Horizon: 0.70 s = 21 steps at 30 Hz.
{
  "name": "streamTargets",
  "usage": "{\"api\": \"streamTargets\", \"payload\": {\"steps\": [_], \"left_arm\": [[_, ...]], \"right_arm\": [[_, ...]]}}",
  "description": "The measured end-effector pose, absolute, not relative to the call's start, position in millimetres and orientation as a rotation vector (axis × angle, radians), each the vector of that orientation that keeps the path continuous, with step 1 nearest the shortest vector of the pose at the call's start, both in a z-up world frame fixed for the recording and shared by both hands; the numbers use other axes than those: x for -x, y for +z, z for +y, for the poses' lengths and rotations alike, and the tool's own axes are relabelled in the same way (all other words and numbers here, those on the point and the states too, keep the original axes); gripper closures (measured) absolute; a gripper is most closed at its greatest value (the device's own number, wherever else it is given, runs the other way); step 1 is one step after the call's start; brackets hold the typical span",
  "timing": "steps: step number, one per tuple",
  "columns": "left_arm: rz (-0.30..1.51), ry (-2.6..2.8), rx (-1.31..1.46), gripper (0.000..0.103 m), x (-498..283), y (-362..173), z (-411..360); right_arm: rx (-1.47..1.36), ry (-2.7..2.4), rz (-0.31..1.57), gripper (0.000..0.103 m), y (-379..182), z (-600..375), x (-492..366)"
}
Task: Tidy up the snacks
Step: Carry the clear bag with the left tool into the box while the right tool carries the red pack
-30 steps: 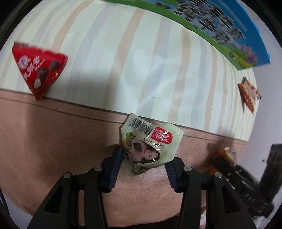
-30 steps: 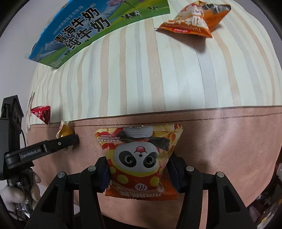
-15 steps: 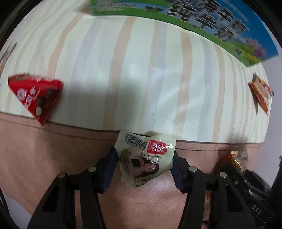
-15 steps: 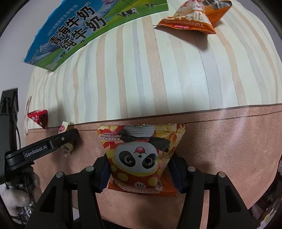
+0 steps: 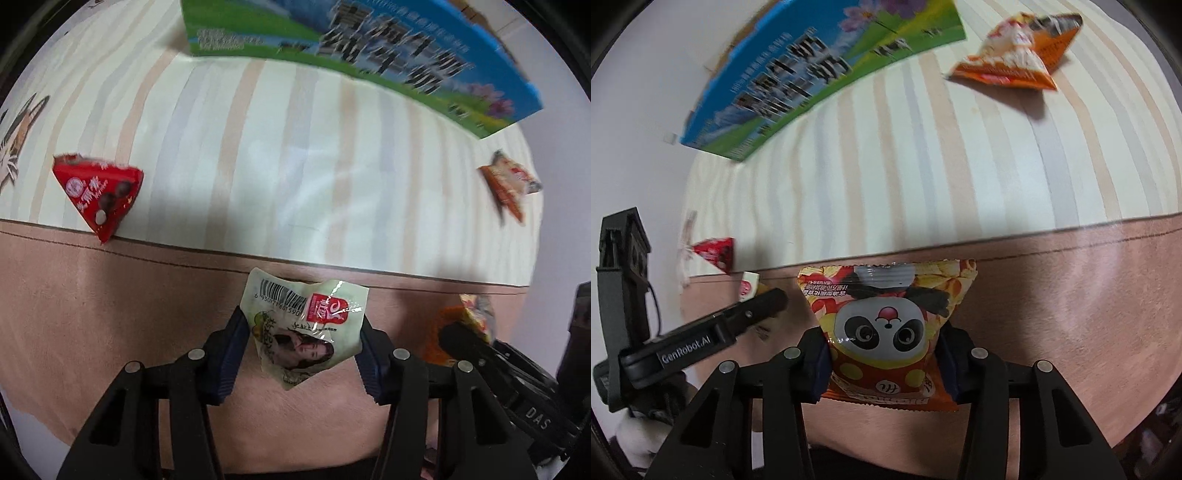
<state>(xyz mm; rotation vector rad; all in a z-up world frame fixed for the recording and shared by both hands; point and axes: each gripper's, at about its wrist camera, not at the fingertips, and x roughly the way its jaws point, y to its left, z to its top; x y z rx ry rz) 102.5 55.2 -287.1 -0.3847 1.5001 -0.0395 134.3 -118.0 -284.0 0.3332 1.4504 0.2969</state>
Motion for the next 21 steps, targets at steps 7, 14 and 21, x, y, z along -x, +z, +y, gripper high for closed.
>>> {"api": "streamTargets", "payload": {"steps": [7,14,21], "left_arm": [[1.364,-0.114,0.442,0.052,-135.6,-209.6,65.8],[1.234,-0.152,0.387,0.052,-200.6,-139.2,64.8],[1.205,-0.126,0.309,0.052,-270.6,-116.4,70.3]], "right_arm": [[-0.366,0.384,1.325,0.054,-215.0,-111.2,-168.0],[-0.325,0.412,1.183,0.054,-142.0,-108.1,-234.2],[-0.266,0.373,1.134,0.054,-113.6,-105.7,-320.4]]}}
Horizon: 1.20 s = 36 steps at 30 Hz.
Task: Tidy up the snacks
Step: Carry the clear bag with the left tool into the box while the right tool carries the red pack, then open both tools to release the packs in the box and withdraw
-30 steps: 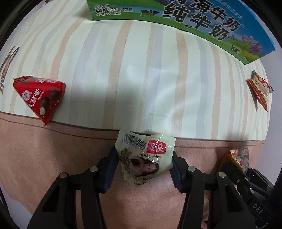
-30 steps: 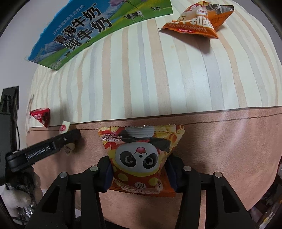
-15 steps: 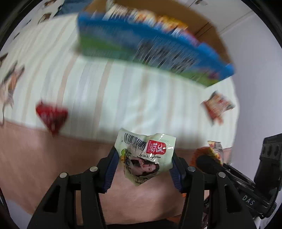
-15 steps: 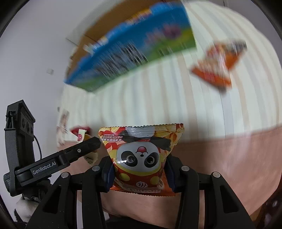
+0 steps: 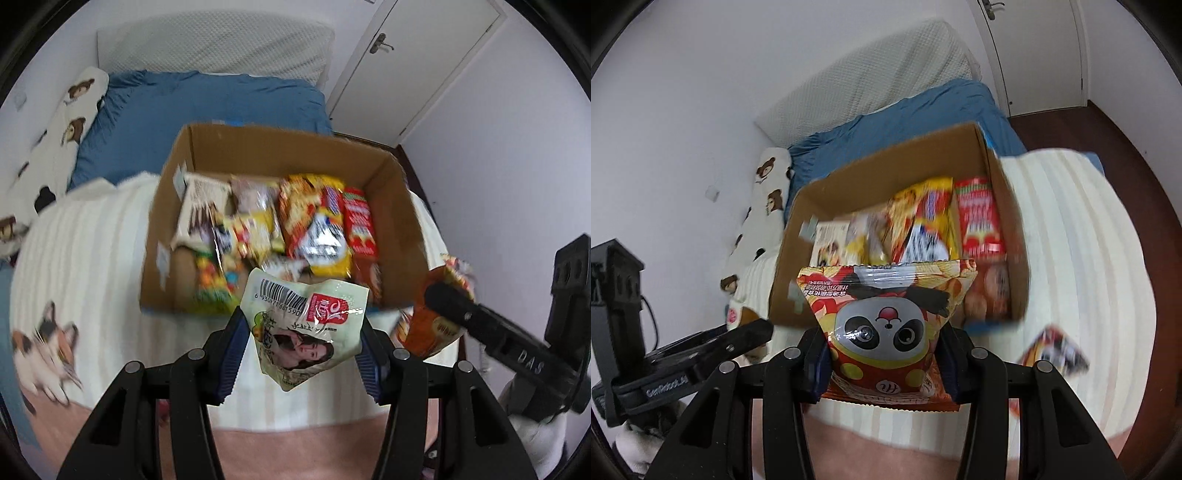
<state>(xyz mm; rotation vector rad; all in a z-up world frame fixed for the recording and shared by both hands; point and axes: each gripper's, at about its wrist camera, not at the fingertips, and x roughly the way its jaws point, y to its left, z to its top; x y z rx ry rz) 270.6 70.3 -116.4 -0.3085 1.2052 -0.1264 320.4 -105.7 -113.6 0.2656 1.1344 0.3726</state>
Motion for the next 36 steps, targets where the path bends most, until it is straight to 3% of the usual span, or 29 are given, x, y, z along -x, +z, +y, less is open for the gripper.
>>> {"api": "streamTargets", "payload": {"steps": [8,16,18,19,20,24,28,36], "left_arm": [[1.323,-0.034,0.244,0.052,-327.8,-165.5,86.8],[1.528,0.022,0.215,0.048,-349.3,-233.3,99.7],[1.562,0.015,0.256,0.050,-347.2,-244.1,102.2],[1.557,0.011,0.254,0.050,-346.9,-245.2,101.8],[1.552,0.024,0.235,0.050,-346.7,-245.2,101.2],[1.521,0.045,0.240,0.027,-347.6,-239.3,103.3],[1.475,0.066,0.226,0.007,-347.2,-227.5,103.4],[1.405,0.065,0.230,0.007,-333.2,-205.2,98.2]], "right_arm": [[-0.220,0.329,1.219,0.054,-150.7,-84.8,-392.8],[-0.205,0.313,1.356,0.052,-207.1,-75.4,-406.4],[-0.206,0.300,1.407,0.034,-218.8,-74.6,-405.8],[-0.192,0.292,1.421,0.016,-222.1,-74.5,-405.7],[-0.184,0.290,1.420,0.012,-222.7,-74.9,-405.2],[-0.171,0.294,1.427,0.012,-219.9,-75.1,-401.8],[-0.090,0.272,1.407,0.003,-210.4,-67.8,-397.8],[-0.020,0.217,1.335,0.003,-188.2,-69.1,-384.1]]}}
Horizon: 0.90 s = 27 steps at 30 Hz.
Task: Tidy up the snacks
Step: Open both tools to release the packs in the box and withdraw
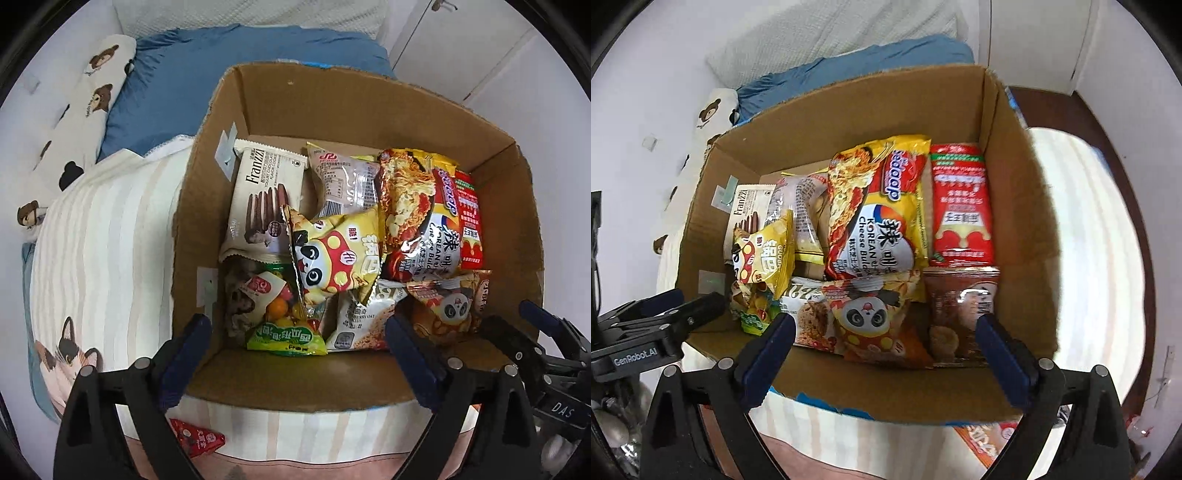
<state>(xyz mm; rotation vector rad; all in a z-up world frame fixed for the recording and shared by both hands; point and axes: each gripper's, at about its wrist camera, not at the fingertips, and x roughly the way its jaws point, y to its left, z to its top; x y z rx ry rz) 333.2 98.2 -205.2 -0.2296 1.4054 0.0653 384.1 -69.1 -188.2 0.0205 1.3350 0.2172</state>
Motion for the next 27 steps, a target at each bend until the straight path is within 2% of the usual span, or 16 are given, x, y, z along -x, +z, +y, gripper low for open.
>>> {"api": "streamTargets", "payload": {"steps": [16,27], "left_arm": [[1.130,0.104,0.152,0.007,-264.4,-133.6,73.6],[1.014,0.098,0.122,0.007,-202.5,-95.1,57.9]], "right_arm": [[0.035,0.144,1.138,0.003,-133.2,-85.9,-312.2],[0.041,0.154,0.997,0.003,-84.4,-92.9,-241.4]]}}
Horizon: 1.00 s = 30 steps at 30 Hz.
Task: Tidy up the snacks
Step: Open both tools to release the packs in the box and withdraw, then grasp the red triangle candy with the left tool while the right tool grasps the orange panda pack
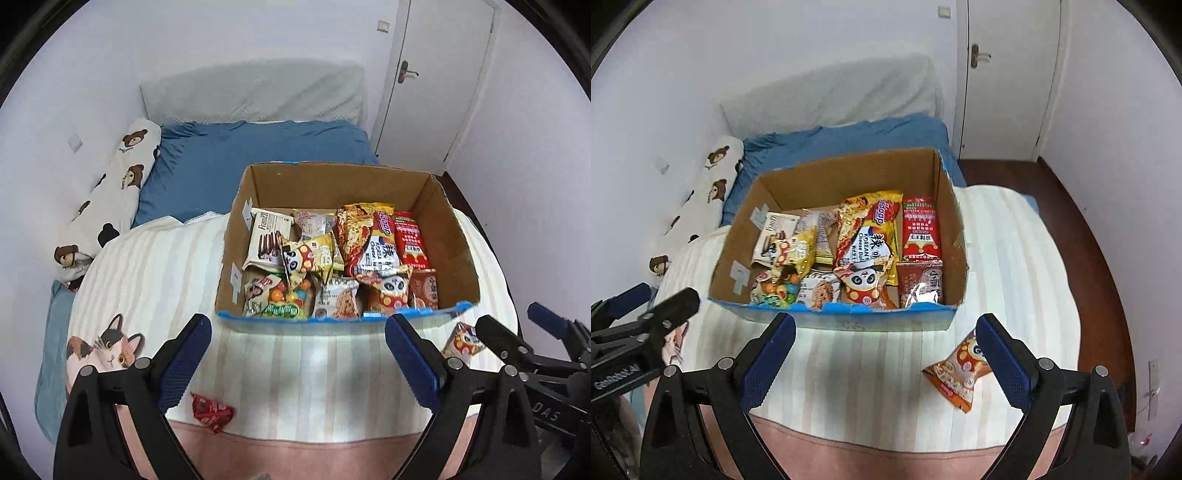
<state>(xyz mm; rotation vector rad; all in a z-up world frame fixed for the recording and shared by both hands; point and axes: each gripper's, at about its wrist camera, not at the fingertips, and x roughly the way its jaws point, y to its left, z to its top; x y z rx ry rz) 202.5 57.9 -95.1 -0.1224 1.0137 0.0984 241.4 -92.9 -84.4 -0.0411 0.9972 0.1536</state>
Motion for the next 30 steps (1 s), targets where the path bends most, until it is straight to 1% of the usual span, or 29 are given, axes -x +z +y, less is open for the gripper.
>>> {"api": "streamTargets", "payload": {"steps": [8,12,14,18,23,27,28,29,30], "left_arm": [[0.972,0.119,0.136,0.007,-166.5,-81.7,60.0],[0.973,0.129,0.173,0.007,-156.5,-81.4,63.9],[0.986,0.145,0.176,0.007,-153.8,-87.8,64.6],[1.074,0.177,0.216,0.007,-157.6,-127.0,65.7],[1.182,0.227,0.265,0.007,-166.1,-179.4,65.1],[1.265,0.272,0.308,0.007,-168.9,-217.6,66.1],[1.278,0.281,0.313,0.007,-167.8,-224.2,66.6],[1.286,0.288,0.312,0.007,-167.5,-227.6,67.5],[1.302,0.301,0.309,0.007,-165.0,-234.1,68.9]], "right_arm": [[0.004,0.199,0.952,0.003,-58.6,-93.5,-197.9],[-0.064,0.225,0.977,0.003,-60.7,-103.4,-192.6],[-0.119,0.206,1.011,0.003,-70.4,-118.9,-196.6],[-0.285,0.115,1.128,0.003,-117.7,-170.0,-223.8],[-0.380,0.012,1.258,0.003,-191.4,-212.1,-264.6],[-0.428,-0.029,1.334,0.003,-242.5,-225.3,-289.5],[-0.424,-0.030,1.345,0.007,-254.5,-225.3,-295.1],[-0.399,-0.027,1.355,0.021,-264.9,-223.3,-299.9],[-0.367,-0.034,1.365,0.031,-272.2,-221.1,-302.3]]}}
